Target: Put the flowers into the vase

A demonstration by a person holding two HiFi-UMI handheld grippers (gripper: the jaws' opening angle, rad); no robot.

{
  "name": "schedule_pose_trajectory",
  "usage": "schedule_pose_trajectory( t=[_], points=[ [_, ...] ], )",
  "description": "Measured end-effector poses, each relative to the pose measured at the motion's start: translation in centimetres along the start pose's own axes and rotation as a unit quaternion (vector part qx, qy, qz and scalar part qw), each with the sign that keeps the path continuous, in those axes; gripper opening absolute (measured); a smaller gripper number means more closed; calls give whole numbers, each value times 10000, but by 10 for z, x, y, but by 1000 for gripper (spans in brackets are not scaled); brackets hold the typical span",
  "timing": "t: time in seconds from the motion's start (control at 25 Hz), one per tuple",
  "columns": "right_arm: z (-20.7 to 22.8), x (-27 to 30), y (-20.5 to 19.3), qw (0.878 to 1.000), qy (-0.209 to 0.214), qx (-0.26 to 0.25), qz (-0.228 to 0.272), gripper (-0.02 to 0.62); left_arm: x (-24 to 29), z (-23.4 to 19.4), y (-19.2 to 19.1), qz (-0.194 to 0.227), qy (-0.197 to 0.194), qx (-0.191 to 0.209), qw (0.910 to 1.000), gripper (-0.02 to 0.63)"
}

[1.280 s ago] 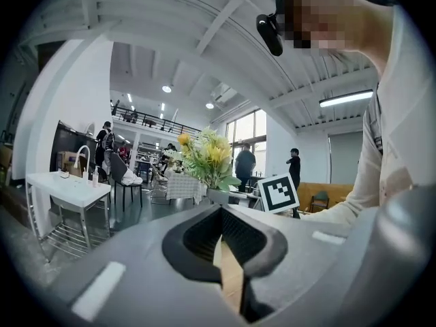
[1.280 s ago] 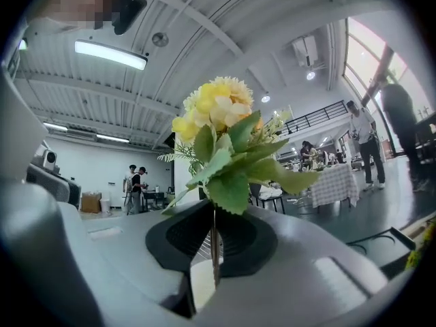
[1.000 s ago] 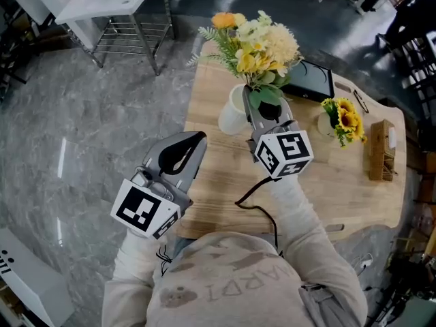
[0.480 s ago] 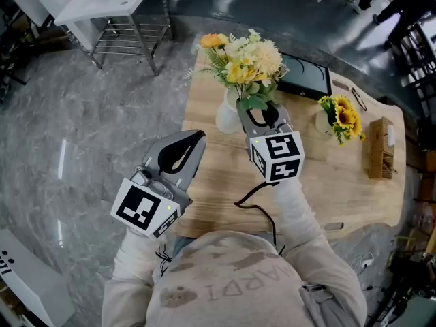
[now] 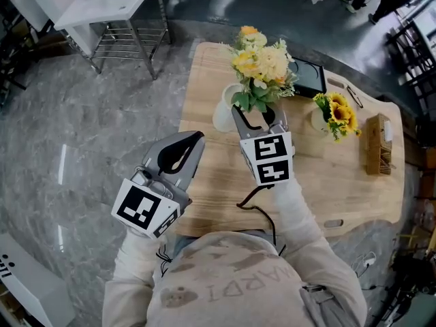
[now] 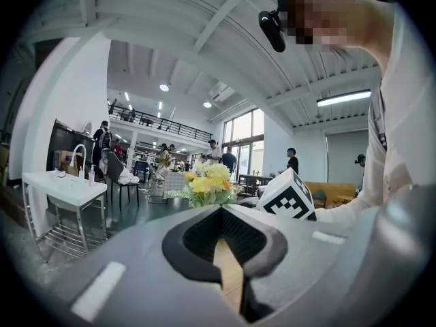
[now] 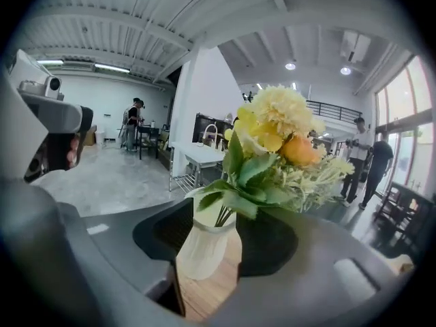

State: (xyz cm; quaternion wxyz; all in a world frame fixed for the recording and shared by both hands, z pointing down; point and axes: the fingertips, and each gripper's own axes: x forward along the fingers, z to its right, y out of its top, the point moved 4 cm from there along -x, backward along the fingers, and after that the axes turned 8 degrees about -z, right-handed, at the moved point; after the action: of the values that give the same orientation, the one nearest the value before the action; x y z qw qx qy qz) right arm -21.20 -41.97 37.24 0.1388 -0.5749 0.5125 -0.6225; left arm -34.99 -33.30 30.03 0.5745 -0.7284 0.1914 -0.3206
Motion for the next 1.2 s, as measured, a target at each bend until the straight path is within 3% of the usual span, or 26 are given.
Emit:
schedule_pose_trajectory(
  t=[0.2, 0.56, 0.72, 0.92, 1.2],
  points=[
    [-6, 6, -11, 9980, 471, 386, -194, 220, -2, 7, -2, 37, 0, 25, 10000, 1],
    [-15, -9, -20, 9956, 699, 613, -100, 198, -9, 15, 0, 47, 31, 59, 10000, 1],
    [-27, -33, -17, 9888, 1172, 886, 263, 156, -10, 19, 5, 83, -1, 122, 9999, 1],
    [-36, -75, -4, 9776, 1481, 1163, 940, 32, -7, 29, 14, 161, -136, 234, 9995, 1],
    [-41, -129, 13, 9674, 1551, 1095, 1678, 26, -1, 47, 22, 236, -395, 356, 9983, 1]
  ],
)
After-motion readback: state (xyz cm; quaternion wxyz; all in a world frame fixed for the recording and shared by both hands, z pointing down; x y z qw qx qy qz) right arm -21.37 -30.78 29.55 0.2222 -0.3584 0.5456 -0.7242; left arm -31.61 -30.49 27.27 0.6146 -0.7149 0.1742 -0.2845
